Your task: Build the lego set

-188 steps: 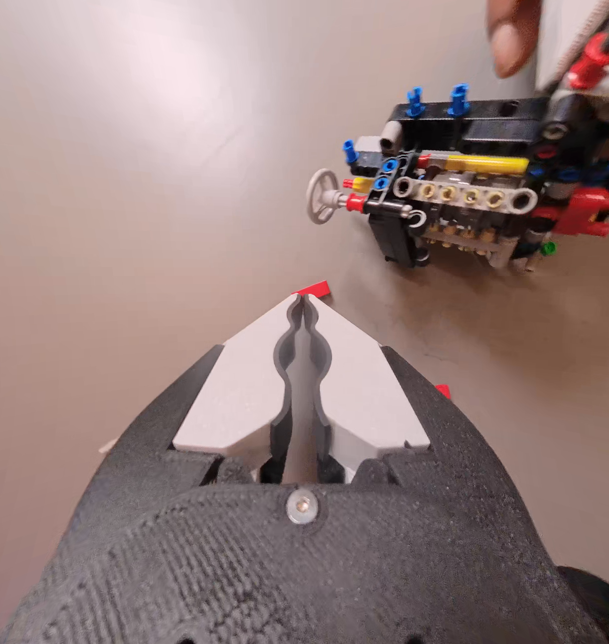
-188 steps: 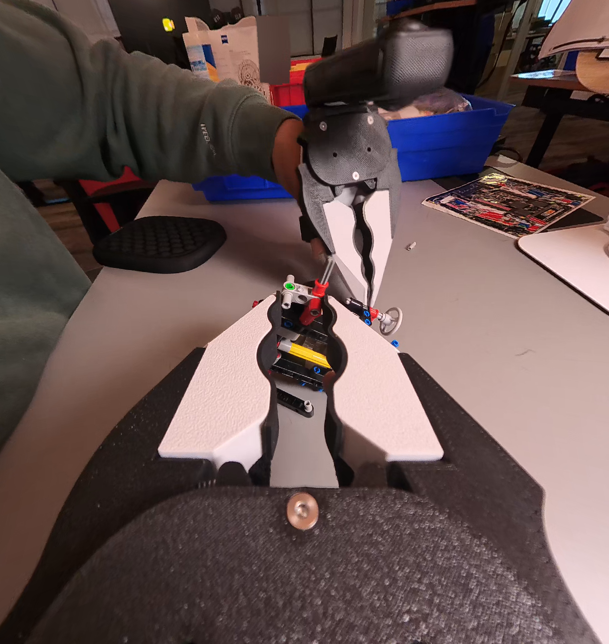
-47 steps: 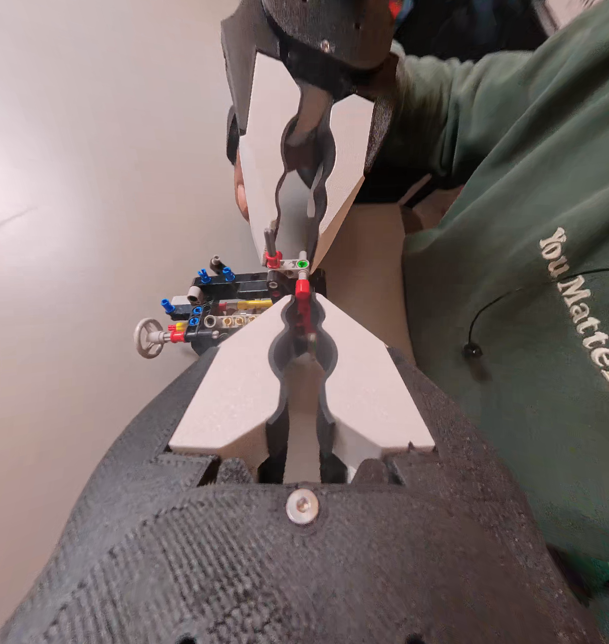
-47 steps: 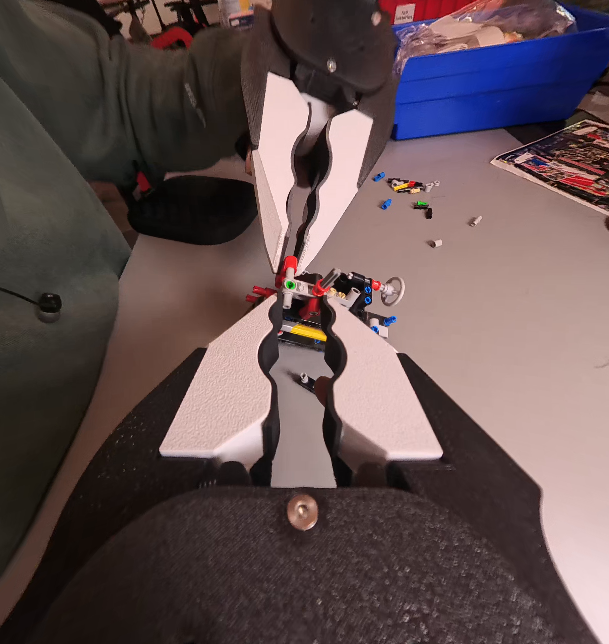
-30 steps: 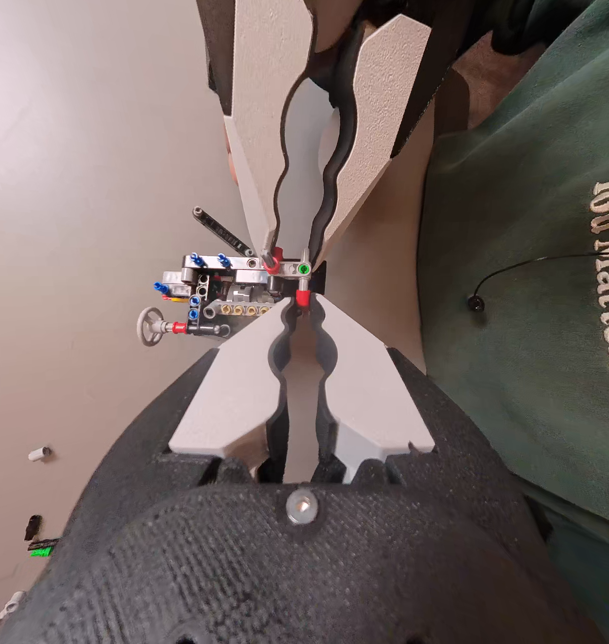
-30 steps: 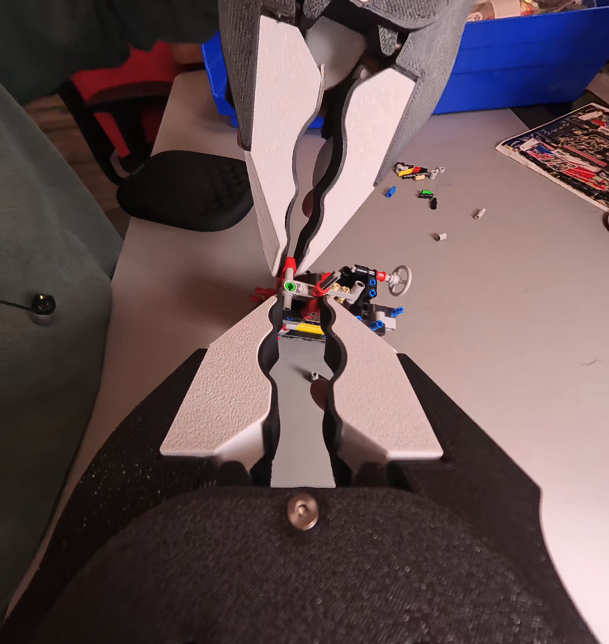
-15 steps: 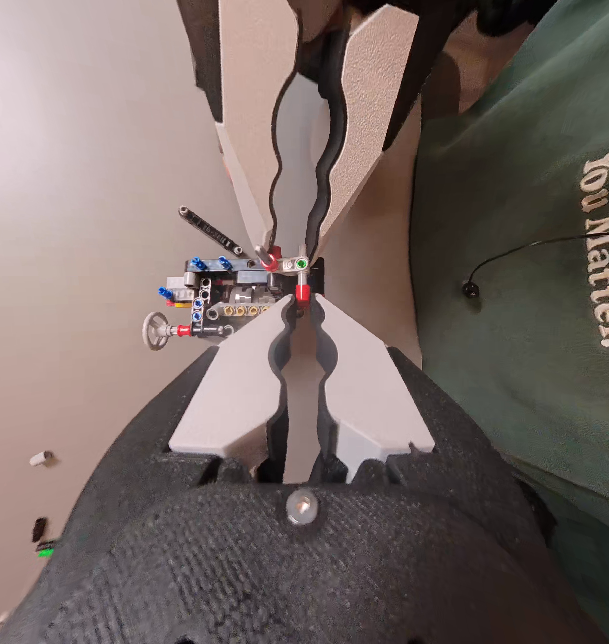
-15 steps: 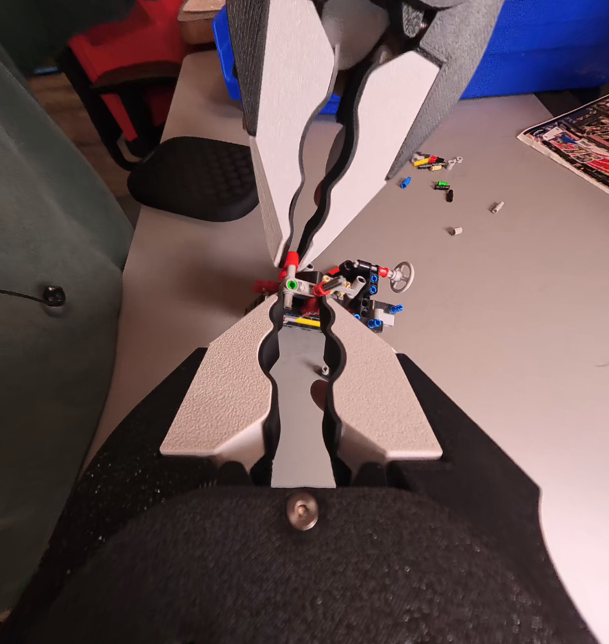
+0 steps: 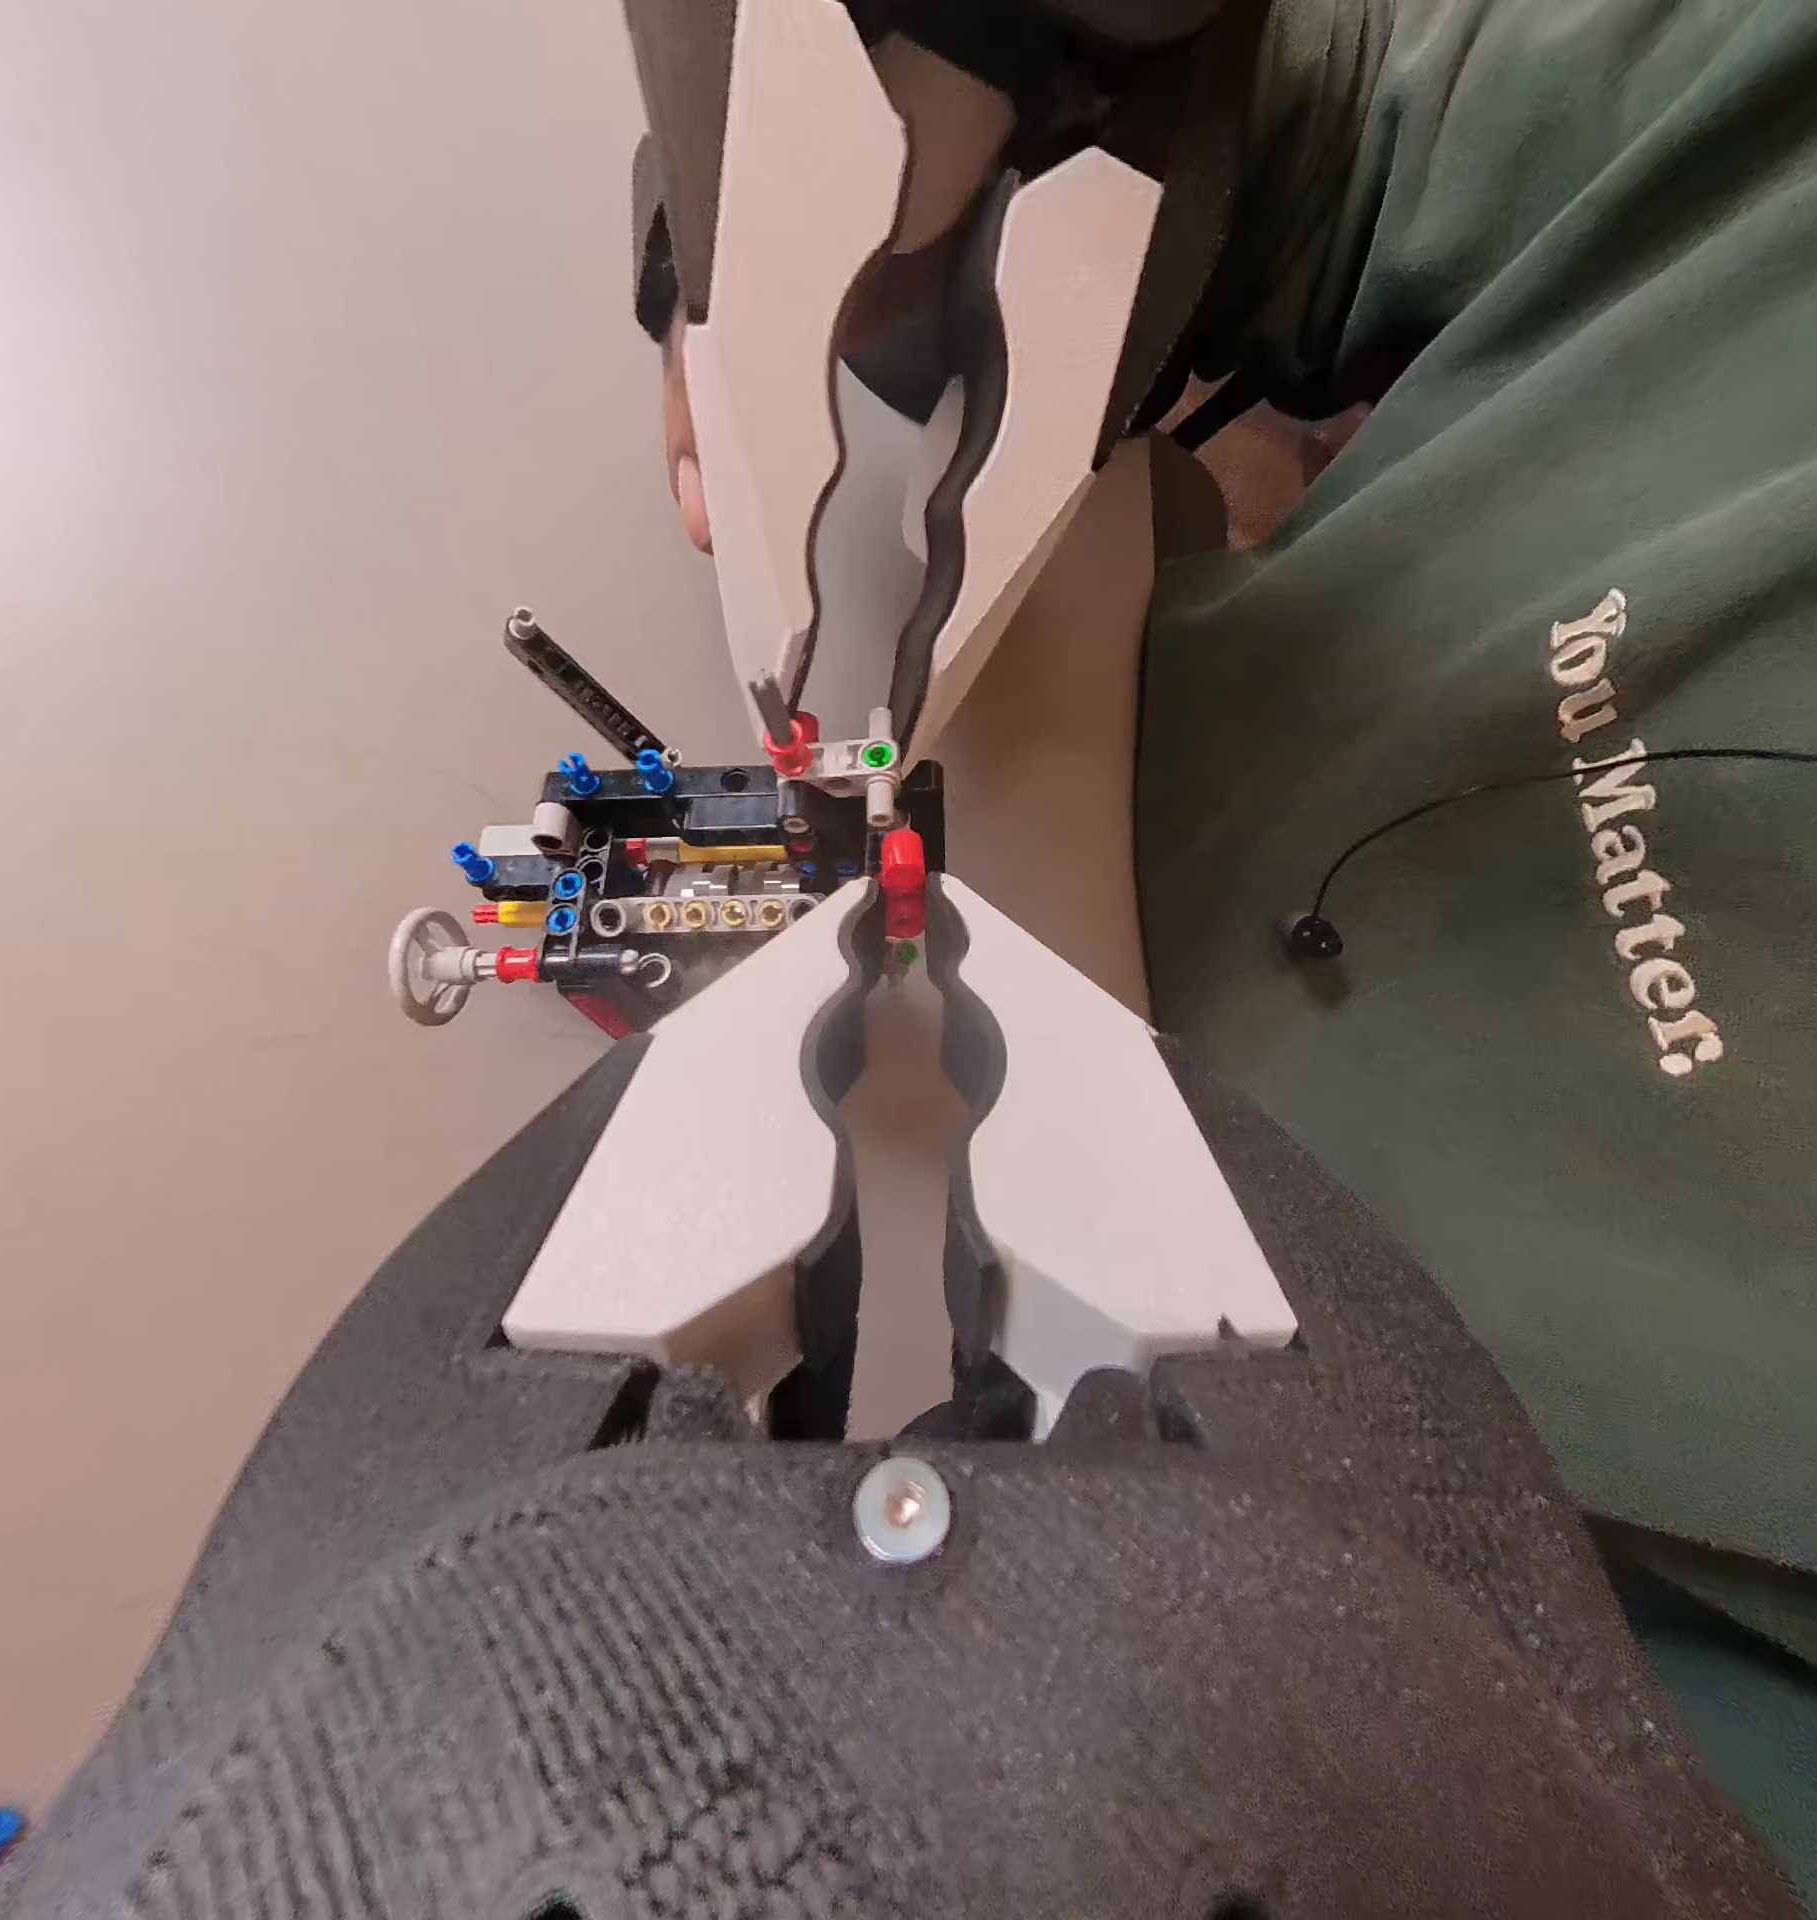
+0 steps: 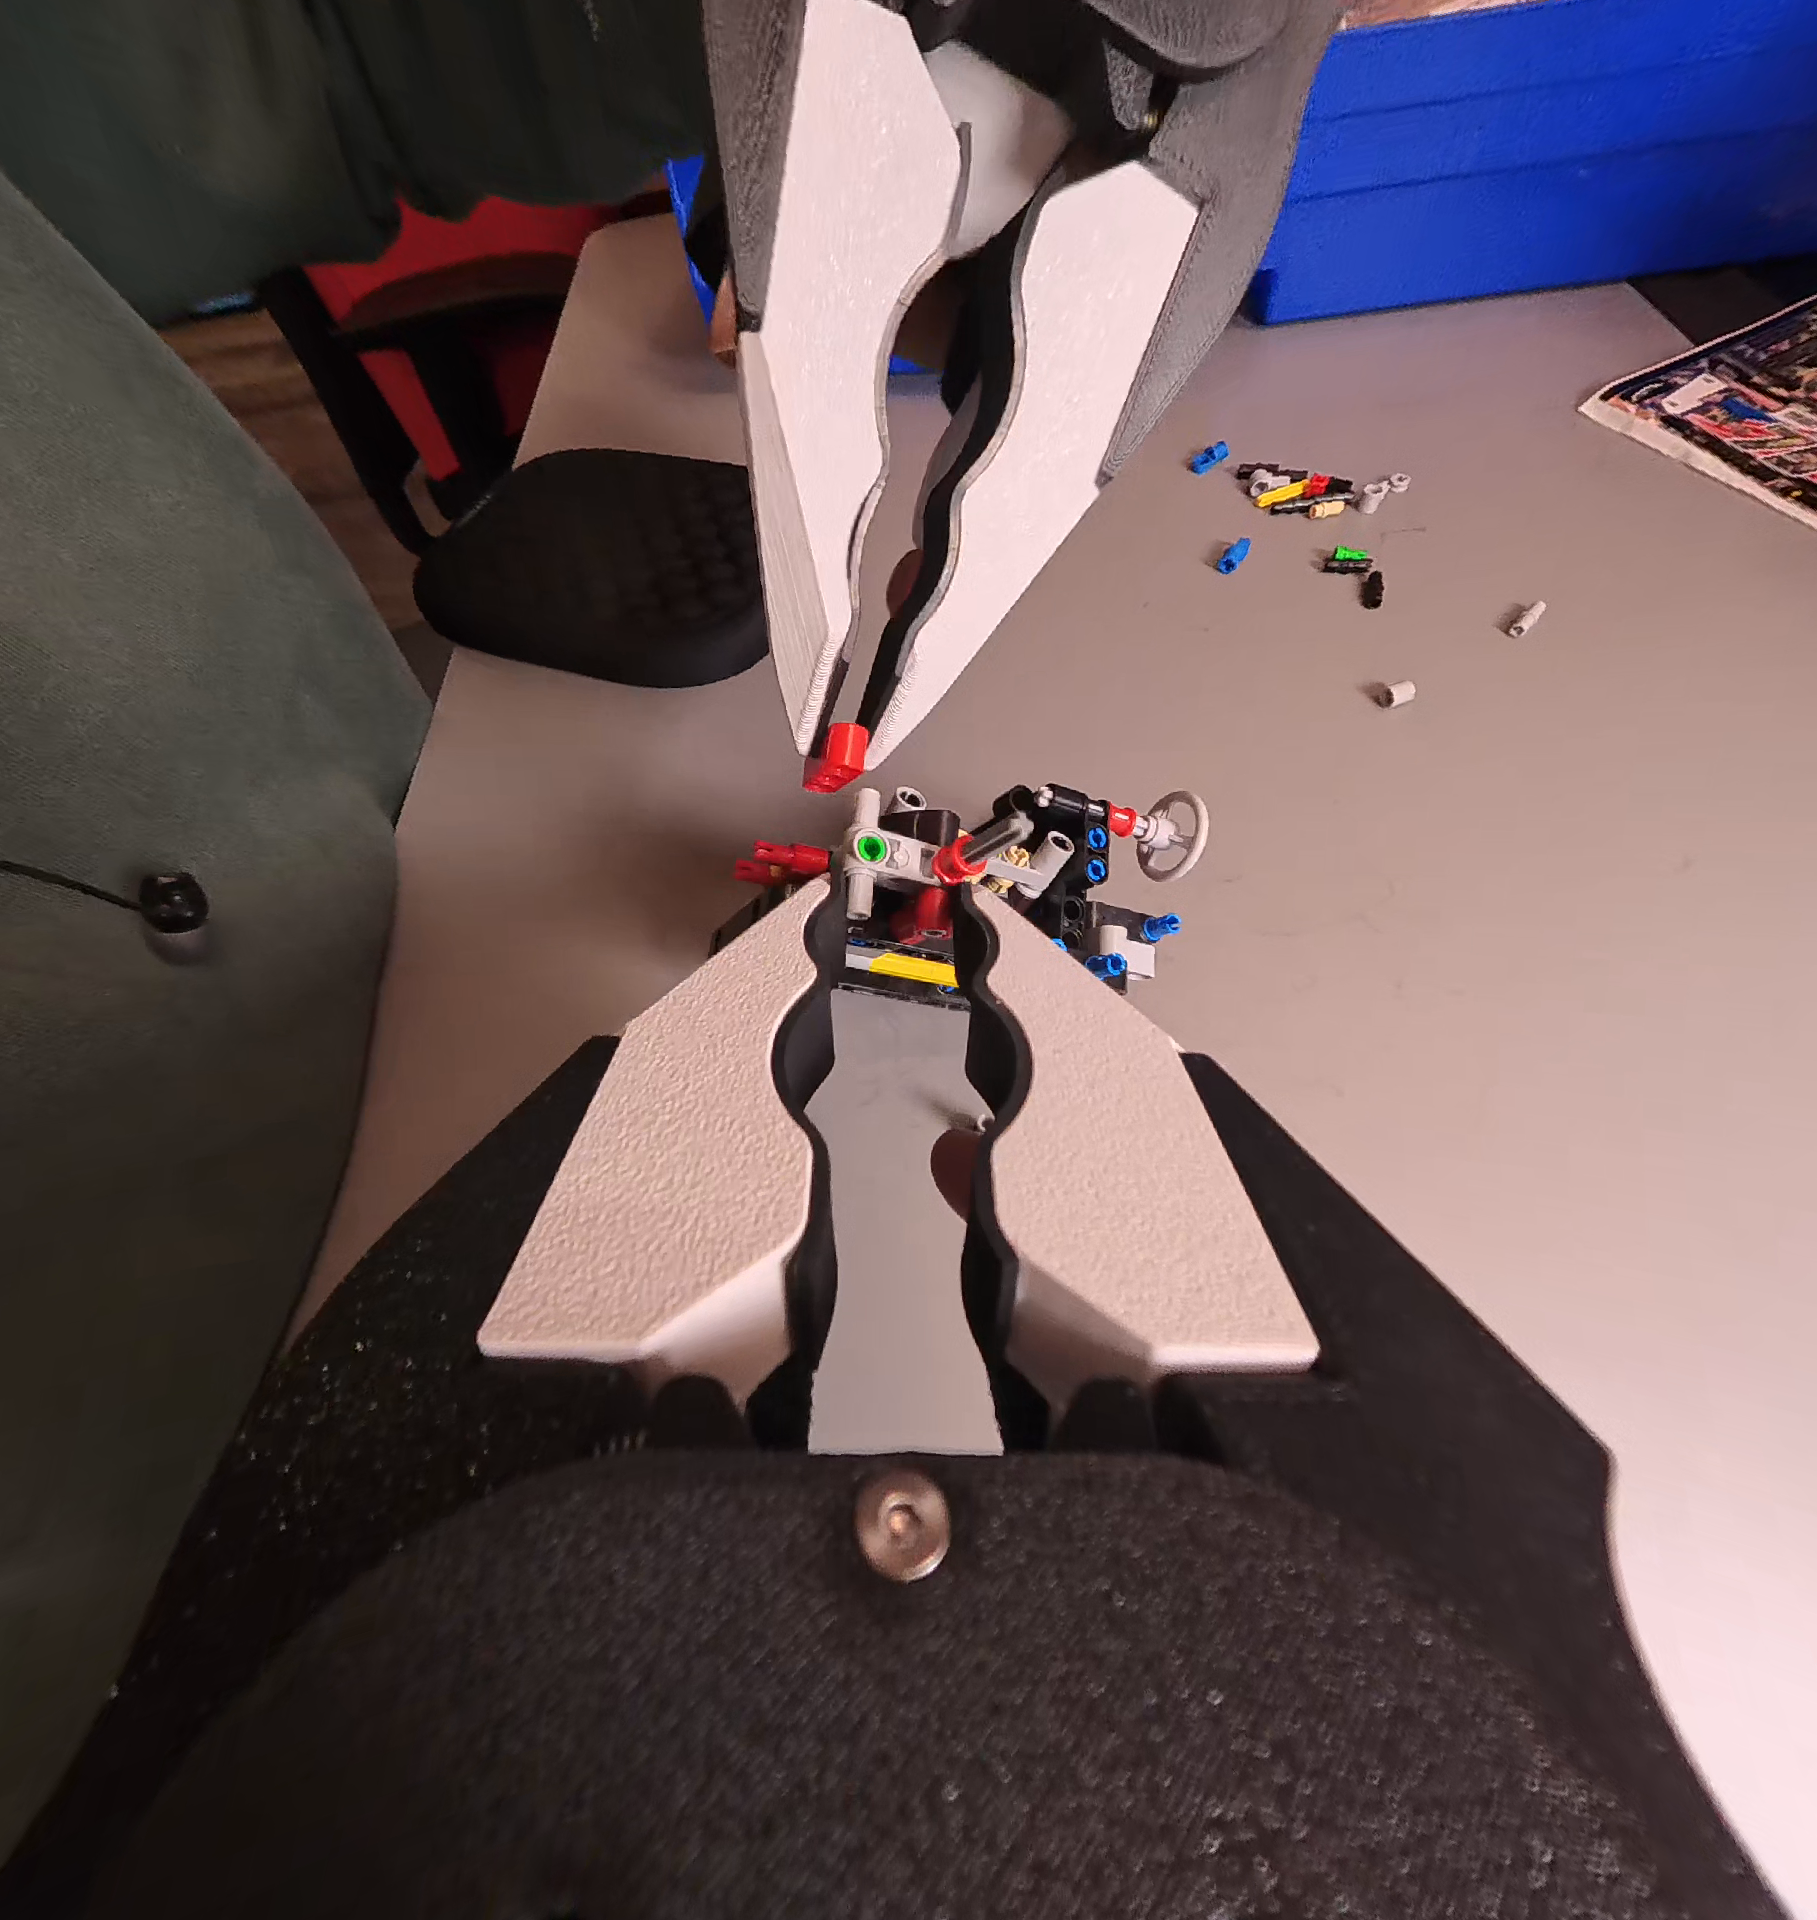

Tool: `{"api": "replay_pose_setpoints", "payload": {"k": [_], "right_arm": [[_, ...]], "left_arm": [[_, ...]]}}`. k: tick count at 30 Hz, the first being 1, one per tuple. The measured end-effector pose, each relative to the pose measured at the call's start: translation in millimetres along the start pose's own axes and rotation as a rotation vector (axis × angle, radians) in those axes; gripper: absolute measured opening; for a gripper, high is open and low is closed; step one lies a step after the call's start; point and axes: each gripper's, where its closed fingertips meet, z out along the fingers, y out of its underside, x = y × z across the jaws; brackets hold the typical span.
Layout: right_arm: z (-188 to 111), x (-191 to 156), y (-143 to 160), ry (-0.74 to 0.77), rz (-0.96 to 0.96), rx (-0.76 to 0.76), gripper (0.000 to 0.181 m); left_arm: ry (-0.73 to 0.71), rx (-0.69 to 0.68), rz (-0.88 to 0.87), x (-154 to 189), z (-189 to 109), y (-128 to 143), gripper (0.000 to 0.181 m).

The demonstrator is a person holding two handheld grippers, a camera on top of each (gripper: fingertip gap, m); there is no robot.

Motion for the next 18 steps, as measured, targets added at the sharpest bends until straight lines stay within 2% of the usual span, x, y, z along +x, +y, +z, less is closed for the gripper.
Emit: {"api": "replay_pose_setpoints", "payload": {"k": [8, 18], "right_arm": [[4.4, -6.1, -1.8, -0.01, -0.02, -0.006, 0.019], [4.4, -6.9, -1.9, -0.01, -0.02, -0.001, 0.019]], "left_arm": [[0.06, 0.061, -0.085, 1.8, -0.7, -1.2, 0.005], [0.072, 0.03, -0.105, 4.1, 3.1, 1.5, 0.005]]}}
